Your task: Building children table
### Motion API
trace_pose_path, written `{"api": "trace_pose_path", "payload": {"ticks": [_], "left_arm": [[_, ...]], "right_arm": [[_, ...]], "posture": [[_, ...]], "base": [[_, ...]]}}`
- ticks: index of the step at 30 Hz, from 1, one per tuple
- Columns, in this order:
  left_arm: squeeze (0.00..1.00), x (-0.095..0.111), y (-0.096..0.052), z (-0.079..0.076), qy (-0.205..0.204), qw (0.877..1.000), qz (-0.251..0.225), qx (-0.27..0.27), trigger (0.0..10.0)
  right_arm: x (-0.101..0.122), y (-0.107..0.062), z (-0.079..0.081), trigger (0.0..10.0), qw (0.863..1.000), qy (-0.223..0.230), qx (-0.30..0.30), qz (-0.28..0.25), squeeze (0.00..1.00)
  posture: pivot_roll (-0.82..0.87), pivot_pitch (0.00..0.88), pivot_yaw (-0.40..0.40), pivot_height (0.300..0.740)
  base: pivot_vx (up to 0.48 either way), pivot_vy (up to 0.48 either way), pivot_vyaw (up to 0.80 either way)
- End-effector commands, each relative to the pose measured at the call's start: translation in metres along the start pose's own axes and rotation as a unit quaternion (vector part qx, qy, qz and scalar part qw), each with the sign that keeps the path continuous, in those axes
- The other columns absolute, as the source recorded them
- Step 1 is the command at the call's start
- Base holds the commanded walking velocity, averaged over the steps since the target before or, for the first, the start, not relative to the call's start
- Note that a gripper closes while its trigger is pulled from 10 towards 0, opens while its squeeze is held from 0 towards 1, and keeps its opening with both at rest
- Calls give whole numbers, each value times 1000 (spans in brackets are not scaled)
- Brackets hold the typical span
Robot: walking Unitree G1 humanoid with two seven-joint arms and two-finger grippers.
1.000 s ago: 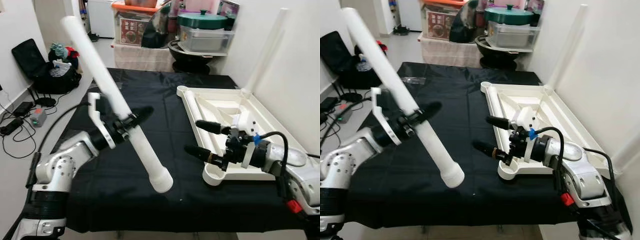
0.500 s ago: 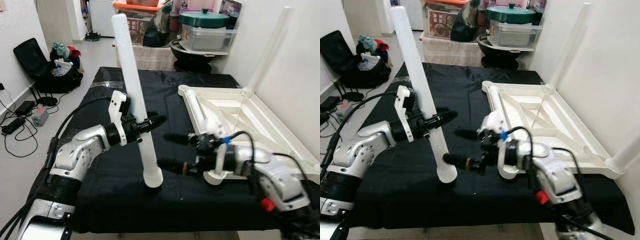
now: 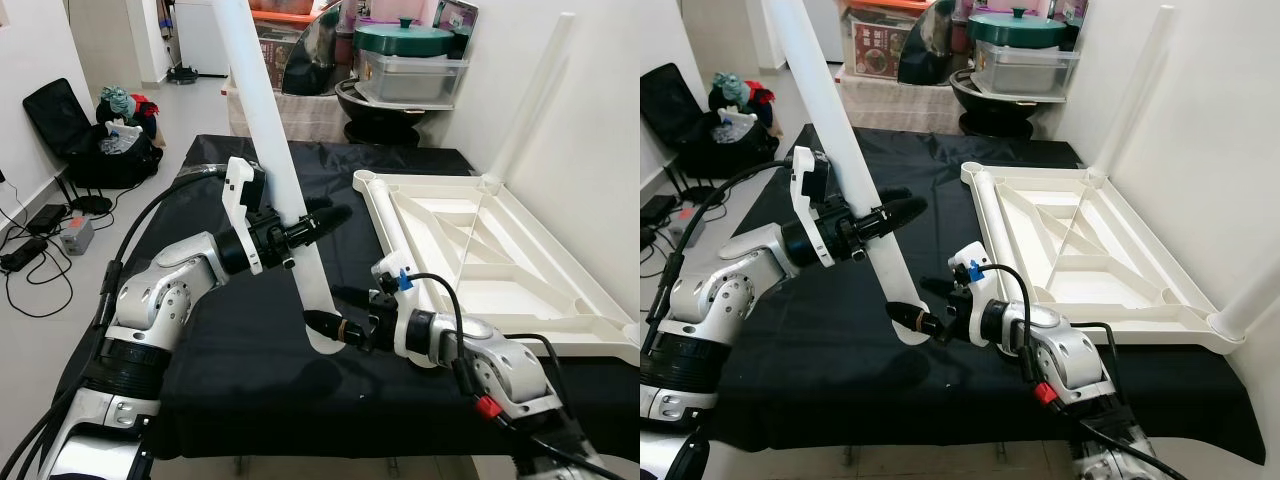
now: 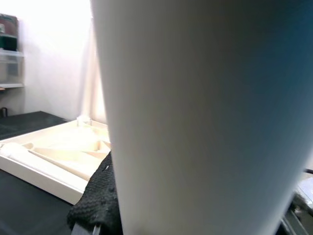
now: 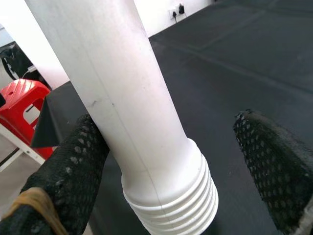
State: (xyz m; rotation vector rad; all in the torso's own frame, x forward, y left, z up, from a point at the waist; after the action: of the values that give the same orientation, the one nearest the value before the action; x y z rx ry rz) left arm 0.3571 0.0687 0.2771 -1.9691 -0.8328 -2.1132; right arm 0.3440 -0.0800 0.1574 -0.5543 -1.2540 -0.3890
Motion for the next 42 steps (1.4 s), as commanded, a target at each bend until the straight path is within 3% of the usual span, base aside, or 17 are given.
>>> {"api": "trace_pose_path", "payload": {"ticks": [1, 4, 10, 13, 17, 21, 22, 24, 25, 26, 33, 35, 36, 40, 41, 42], "left_arm": [[0, -3, 5, -8, -13, 1000, -1, -27, 0], [0, -6, 10, -8, -27, 999, -5, -27, 0], [0, -12, 14, -2, -48, 999, -9, -11, 0], [0, -16, 15, -1, -60, 998, -15, -4, 0], [0, -17, 15, -1, -61, 998, -15, -3, 0], [0, -18, 16, 0, -60, 998, -11, -4, 0], [0, -17, 16, 0, -58, 998, -11, -5, 0], [0, -16, 16, 0, -58, 998, -11, -6, 0], [0, -16, 16, 0, -57, 998, -11, -6, 0], [0, -15, 16, 0, -58, 998, -11, -7, 0], [0, -17, 20, -2, -64, 998, -12, -12, 0], [0, -18, 22, -4, -66, 998, -12, -16, 0], [0, -19, 28, -9, -70, 997, -14, -23, 0], [0, -19, 31, -11, -73, 997, -16, -27, 0], [0, -19, 31, -11, -74, 997, -15, -27, 0], [0, -20, 31, -11, -75, 997, -14, -27, 0]], "right_arm": [[8, -2, -10, 10000, 999, -6, -33, -16, 0], [16, 11, 6, 10000, 999, -10, -9, -31, 0], [24, 22, 16, 10000, 998, -15, 4, -54, 0], [26, 28, 27, 10000, 996, -50, 16, -66, 0], [26, 29, 29, 10000, 996, -56, 17, -68, 0], [13, 35, 35, 10000, 997, -55, 25, -38, 0], [7, 36, 33, 8627, 998, -55, 22, -24, 0], [3, 37, 32, 8627, 998, -56, 19, -15, 0], [-2, 37, 31, 7725, 999, -52, 16, -3, 0], [-7, 39, 31, 10000, 999, -49, 13, 8, 0], [-14, 44, 30, 10000, 999, -43, 3, 24, 0], [-15, 47, 27, 10000, 999, -42, -9, 29, 0], [-13, 53, 15, 10000, 998, -39, -45, 30, 0], [-2, 58, 11, 10000, 997, -33, -65, 9, 0], [2, 59, 12, 9608, 997, -32, -64, 0, 0], [6, 60, 13, 6196, 997, -33, -62, -8, 0]], "posture": [[53, 0, -61, 740], [45, 0, -52, 740], [43, 0, -50, 740], [42, 0, -55, 740], [42, 0, -55, 740], [48, 0, -64, 740], [49, 0, -66, 740], [49, 0, -66, 740], [50, 0, -66, 740], [49, 0, -66, 740], [42, 0, -63, 740], [41, 0, -62, 740], [40, 0, -61, 740], [44, 0, -62, 740], [43, 0, -62, 740], [42, 0, -61, 740]], "base": [[0, 0, 0], [0, 0, 0], [0, 0, 0], [0, 0, 0], [0, 0, 0], [0, 0, 0], [0, 0, 0], [0, 0, 0], [0, 0, 0], [0, 0, 0], [0, 0, 0], [0, 0, 0], [0, 0, 0], [0, 0, 0], [0, 0, 0], [0, 0, 0]]}}
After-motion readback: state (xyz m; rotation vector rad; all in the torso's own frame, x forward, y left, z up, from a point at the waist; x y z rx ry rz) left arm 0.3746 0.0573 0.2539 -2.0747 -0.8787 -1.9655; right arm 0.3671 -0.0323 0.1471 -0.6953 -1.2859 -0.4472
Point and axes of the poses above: a point about 5 cm out from each wrist's last joint towards the gripper, its own y axis pointing out of the wrist towards the gripper, its own x axis along the axis of the wrist's last joint, z = x × y, the point moved 5 cm from there along y, pointing out of the wrist towards the gripper, and after that the axes turned 3 degrees about y, right-handed, at the moved point
